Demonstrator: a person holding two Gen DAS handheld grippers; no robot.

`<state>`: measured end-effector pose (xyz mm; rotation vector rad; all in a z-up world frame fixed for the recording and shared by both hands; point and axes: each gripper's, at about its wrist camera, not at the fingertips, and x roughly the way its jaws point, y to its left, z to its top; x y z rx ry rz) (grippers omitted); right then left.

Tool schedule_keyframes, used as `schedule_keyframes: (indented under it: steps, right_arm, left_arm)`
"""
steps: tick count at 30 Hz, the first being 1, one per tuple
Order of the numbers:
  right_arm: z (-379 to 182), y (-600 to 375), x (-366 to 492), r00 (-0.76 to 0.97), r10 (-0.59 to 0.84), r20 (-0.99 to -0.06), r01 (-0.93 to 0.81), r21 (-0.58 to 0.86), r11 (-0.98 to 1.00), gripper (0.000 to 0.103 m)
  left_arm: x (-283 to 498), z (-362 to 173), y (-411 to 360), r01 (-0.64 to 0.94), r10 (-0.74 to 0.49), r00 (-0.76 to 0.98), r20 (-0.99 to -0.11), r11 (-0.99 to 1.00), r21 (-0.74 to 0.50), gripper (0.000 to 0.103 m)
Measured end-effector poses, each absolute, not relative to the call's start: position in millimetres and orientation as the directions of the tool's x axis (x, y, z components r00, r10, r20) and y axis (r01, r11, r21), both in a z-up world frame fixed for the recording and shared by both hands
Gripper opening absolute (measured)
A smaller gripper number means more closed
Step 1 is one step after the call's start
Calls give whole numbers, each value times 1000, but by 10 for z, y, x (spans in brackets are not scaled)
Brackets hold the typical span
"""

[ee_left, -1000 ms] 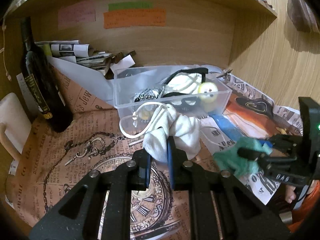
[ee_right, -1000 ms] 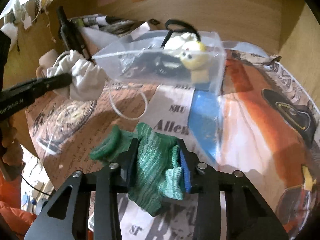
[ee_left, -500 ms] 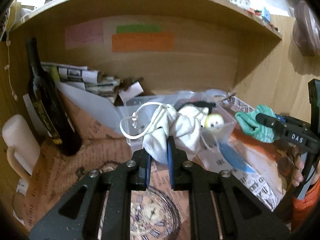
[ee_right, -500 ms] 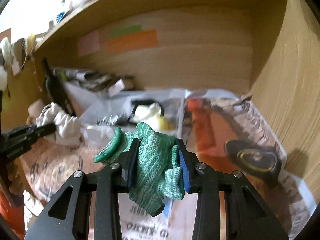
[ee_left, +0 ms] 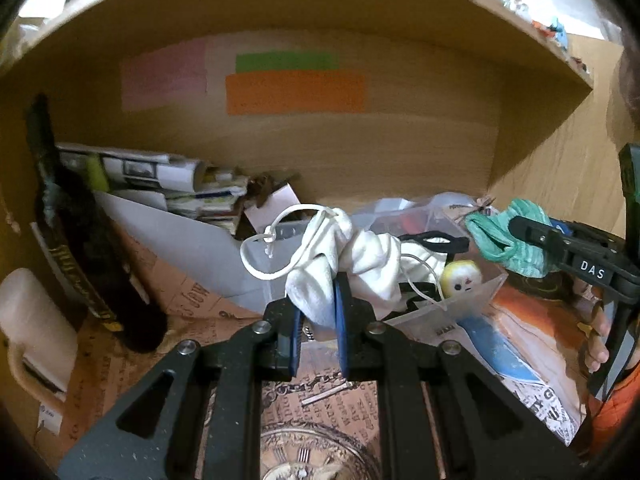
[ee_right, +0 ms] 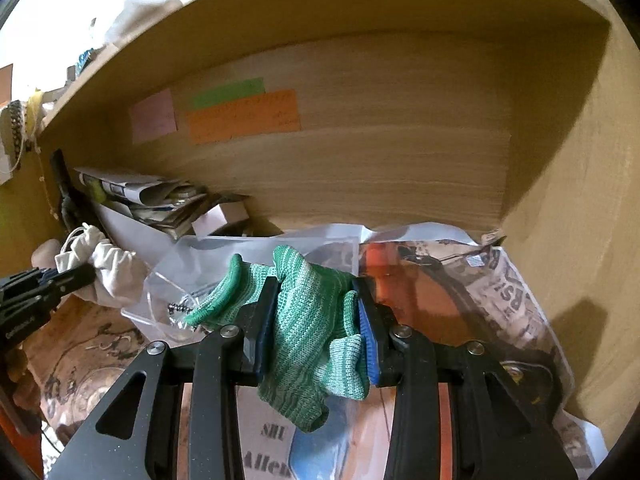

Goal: Organize soft objects
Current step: 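Place the white bag into the clear box with the left tool while the right tool drops the glove in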

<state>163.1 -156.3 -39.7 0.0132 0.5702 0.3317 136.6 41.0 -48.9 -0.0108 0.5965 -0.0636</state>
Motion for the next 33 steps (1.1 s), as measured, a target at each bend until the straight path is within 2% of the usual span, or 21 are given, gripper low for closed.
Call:
schedule_keyframes:
  steps: [13, 18, 21, 26, 33]
  right_arm:
    - [-623, -1132, 1997, 744, 327, -582, -344, 85, 935, 33]
    - [-795, -967, 2054, 706, 329, -627, -372, 66, 926, 33]
    - [-865, -928, 2074, 692, 316, -649, -377, 48, 925, 34]
    - [-859, -967, 2064, 679, 324, -659, -380, 61, 923, 39]
    - [-679, -1030, 1915, 706, 338, -623, -382, 67, 922, 56]
  left_arm:
    - [1897, -968, 384, 85, -106, 725, -681, 994, -65, 14]
    - [1931, -1045, 267, 105, -88, 710, -699, 994, -19, 16]
    - [1913, -1046, 248, 105, -78, 714, -696, 994, -4, 19]
    - [1902, -1022, 330, 99, -107, 700, -706, 994, -53, 34]
    - [1722, -833, 449, 79, -120, 733, -669, 993, -90, 44]
